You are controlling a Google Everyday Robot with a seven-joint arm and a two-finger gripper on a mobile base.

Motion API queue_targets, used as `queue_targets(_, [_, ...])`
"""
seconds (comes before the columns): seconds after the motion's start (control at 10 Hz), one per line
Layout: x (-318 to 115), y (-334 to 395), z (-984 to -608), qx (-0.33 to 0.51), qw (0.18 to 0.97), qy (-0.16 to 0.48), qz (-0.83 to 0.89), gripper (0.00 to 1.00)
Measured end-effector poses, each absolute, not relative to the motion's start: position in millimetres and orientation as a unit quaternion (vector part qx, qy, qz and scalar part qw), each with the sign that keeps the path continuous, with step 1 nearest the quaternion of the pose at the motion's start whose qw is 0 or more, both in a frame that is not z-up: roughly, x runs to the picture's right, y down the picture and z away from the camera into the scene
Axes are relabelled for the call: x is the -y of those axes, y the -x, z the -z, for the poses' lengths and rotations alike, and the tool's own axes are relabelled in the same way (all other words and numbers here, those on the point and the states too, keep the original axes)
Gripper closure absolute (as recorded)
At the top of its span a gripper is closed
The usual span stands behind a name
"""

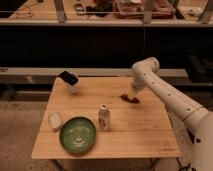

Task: Place the pepper in the ceramic bowl

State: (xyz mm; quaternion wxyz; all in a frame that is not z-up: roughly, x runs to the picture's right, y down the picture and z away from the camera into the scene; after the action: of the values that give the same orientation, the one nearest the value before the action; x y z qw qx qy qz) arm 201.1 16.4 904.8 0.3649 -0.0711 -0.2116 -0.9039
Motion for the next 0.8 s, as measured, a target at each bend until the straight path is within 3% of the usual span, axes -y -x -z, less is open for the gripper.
queue_targets(0.8, [-19, -202, -943, 0.214, 0.348, 0.031, 0.912, 0.36])
